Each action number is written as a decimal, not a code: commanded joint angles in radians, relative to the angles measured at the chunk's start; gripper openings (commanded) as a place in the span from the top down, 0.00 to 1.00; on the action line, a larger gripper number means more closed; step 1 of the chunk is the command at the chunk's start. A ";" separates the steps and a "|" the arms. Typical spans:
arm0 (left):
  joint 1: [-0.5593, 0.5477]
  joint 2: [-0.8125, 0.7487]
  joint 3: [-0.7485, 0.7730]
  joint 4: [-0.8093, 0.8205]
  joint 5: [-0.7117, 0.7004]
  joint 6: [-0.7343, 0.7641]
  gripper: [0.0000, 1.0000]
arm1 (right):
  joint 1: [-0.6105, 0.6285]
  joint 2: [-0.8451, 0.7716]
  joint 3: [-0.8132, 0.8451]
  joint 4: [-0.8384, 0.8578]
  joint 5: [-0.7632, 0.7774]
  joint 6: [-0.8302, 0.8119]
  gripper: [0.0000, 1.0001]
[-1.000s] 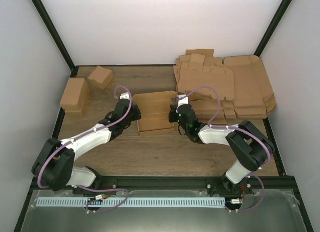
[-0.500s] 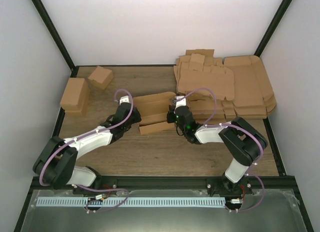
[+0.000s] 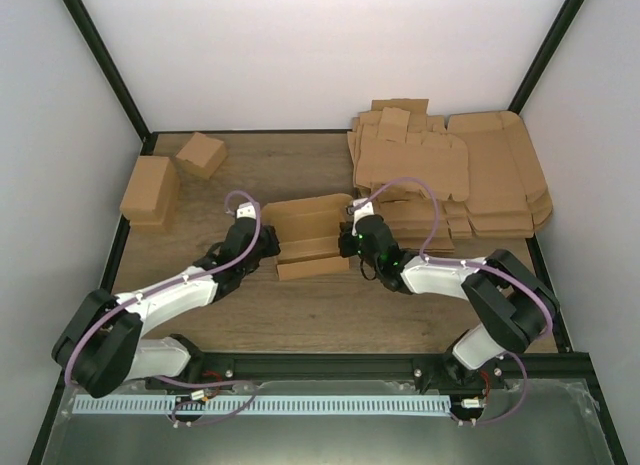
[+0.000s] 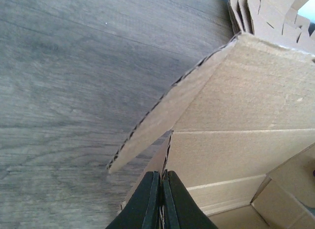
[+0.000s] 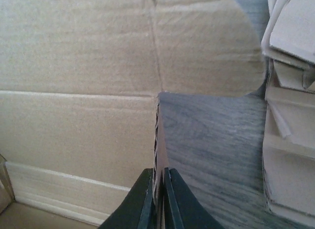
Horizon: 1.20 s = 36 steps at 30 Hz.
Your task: Fold the paper box
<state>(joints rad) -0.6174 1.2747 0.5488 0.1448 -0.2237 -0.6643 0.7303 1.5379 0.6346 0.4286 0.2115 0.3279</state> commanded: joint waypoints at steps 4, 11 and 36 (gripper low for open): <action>-0.044 0.003 0.055 -0.047 -0.014 -0.142 0.96 | 0.014 -0.010 -0.005 -0.039 -0.046 0.026 0.96; -0.130 0.078 0.134 -0.132 -0.123 -0.201 0.96 | 0.014 -0.004 0.025 -0.058 -0.058 0.046 0.97; -0.211 -0.157 -0.131 0.019 -0.193 0.041 0.96 | -0.019 -0.252 0.022 -0.361 -0.240 -0.033 0.50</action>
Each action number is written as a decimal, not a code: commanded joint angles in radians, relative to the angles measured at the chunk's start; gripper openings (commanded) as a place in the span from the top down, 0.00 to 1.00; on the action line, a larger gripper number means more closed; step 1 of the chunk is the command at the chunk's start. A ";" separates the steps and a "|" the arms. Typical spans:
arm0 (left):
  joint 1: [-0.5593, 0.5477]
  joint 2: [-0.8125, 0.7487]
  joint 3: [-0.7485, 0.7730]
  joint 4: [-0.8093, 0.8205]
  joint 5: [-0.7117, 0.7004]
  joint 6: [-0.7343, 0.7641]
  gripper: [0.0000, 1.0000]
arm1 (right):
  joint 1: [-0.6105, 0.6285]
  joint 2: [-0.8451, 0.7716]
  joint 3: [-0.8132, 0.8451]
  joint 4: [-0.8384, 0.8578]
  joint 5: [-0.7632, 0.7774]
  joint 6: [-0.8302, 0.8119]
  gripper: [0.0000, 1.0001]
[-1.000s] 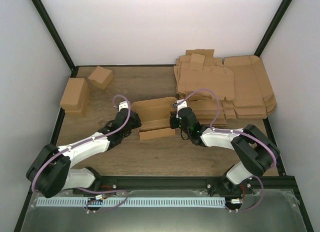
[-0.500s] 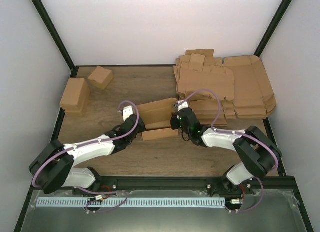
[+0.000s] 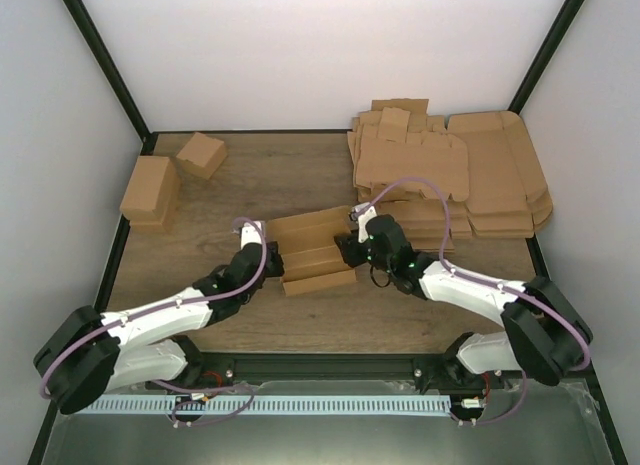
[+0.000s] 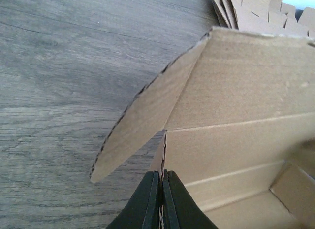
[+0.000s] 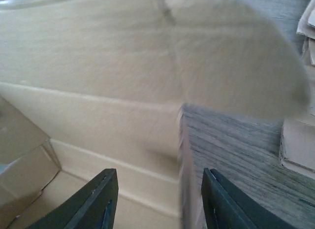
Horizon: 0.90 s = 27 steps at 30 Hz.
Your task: Fold the paper box
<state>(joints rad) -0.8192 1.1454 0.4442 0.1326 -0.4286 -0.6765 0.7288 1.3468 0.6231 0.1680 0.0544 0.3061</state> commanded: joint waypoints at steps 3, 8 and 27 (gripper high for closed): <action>-0.020 -0.030 -0.041 0.035 0.011 0.056 0.96 | -0.040 -0.085 0.044 -0.163 -0.152 -0.011 0.47; -0.045 -0.032 -0.058 0.039 -0.008 0.029 0.96 | -0.055 -0.086 0.057 -0.218 -0.258 0.044 0.58; -0.163 0.014 -0.037 -0.018 -0.094 -0.084 0.96 | -0.055 -0.110 -0.054 -0.190 -0.188 0.102 0.95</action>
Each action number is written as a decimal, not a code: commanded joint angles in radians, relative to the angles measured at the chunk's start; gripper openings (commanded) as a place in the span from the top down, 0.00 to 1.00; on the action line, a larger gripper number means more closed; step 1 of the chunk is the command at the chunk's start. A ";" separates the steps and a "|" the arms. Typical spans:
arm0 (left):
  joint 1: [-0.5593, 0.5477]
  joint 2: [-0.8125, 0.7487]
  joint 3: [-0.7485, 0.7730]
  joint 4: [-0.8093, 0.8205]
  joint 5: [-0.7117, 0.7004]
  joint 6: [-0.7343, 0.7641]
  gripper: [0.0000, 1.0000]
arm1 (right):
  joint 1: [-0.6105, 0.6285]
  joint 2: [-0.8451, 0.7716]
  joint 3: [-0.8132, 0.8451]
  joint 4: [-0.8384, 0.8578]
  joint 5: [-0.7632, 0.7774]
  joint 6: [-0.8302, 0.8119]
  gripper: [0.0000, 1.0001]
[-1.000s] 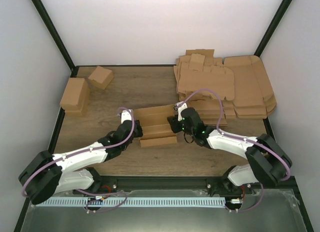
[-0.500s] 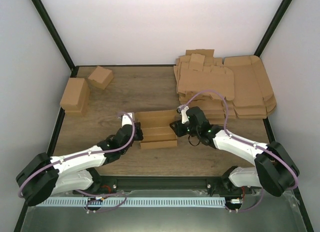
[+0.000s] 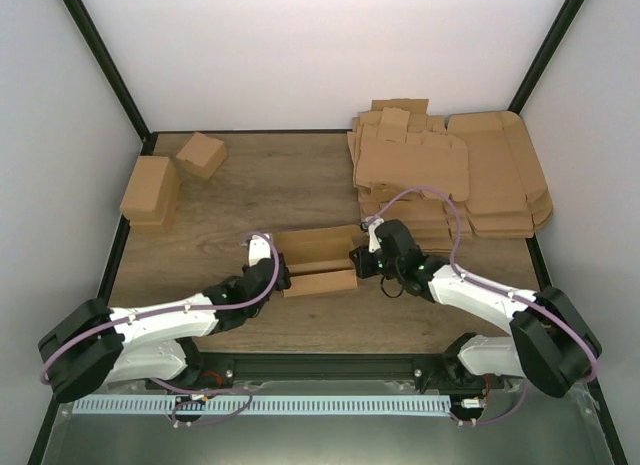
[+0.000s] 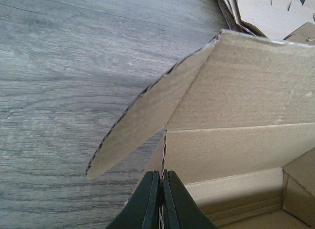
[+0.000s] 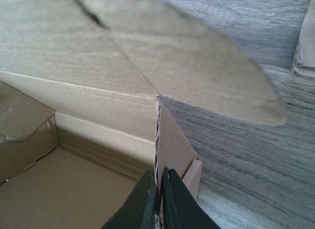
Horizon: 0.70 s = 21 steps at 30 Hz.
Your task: Fold the paper box
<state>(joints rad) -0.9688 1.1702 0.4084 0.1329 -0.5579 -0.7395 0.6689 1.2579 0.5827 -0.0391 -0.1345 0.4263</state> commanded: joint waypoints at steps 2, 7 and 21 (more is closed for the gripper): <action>-0.014 -0.025 0.006 -0.026 0.056 -0.009 0.96 | 0.006 -0.010 -0.012 0.012 0.014 -0.037 0.98; -0.014 -0.073 0.053 -0.100 0.124 0.011 0.83 | 0.006 -0.039 -0.068 0.077 0.052 -0.058 0.99; -0.009 -0.466 0.237 -0.577 0.367 0.133 0.00 | 0.006 -0.056 -0.161 0.223 0.075 -0.134 0.99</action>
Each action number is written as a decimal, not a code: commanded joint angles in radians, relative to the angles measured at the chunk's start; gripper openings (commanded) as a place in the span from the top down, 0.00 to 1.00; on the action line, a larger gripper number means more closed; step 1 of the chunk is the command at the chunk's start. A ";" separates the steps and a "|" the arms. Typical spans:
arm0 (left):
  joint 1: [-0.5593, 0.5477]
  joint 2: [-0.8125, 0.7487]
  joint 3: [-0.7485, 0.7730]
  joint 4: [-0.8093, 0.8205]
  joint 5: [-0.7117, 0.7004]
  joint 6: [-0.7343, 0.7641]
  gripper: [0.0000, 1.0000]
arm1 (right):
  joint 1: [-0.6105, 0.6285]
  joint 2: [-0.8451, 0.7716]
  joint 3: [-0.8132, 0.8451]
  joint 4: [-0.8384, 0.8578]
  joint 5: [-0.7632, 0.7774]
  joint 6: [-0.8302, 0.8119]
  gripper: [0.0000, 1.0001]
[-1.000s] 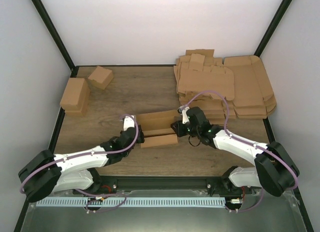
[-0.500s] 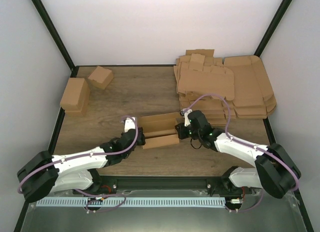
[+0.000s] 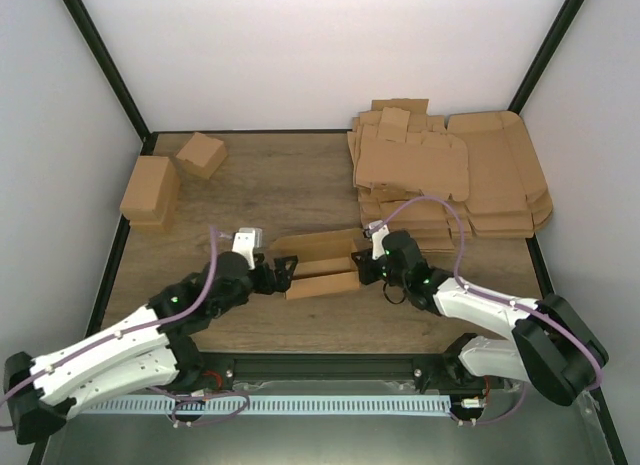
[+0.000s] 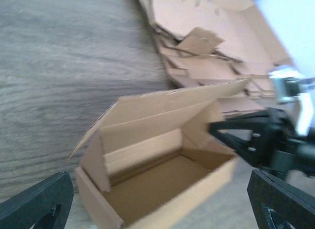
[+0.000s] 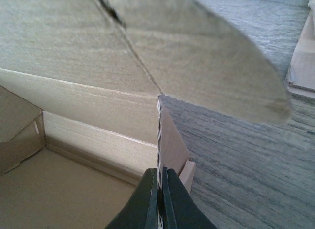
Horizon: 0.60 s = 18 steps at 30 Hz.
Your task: Fold the paper box
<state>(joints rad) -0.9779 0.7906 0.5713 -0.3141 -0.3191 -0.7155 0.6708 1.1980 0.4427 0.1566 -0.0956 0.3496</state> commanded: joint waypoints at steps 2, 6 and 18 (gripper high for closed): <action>0.023 -0.076 0.130 -0.138 0.179 0.181 0.00 | 0.005 0.000 -0.035 0.060 0.032 -0.082 0.99; 0.127 0.142 0.327 -0.248 0.349 0.382 0.00 | 0.006 0.006 -0.051 0.112 0.030 -0.130 0.99; 0.180 0.628 0.735 -0.493 0.573 0.817 0.14 | 0.025 0.010 -0.064 0.159 0.051 -0.163 0.99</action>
<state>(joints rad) -0.8032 1.3342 1.2583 -0.6926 0.1387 -0.0772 0.6868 1.2003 0.3798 0.2993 -0.0799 0.2176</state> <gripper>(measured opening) 0.896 0.028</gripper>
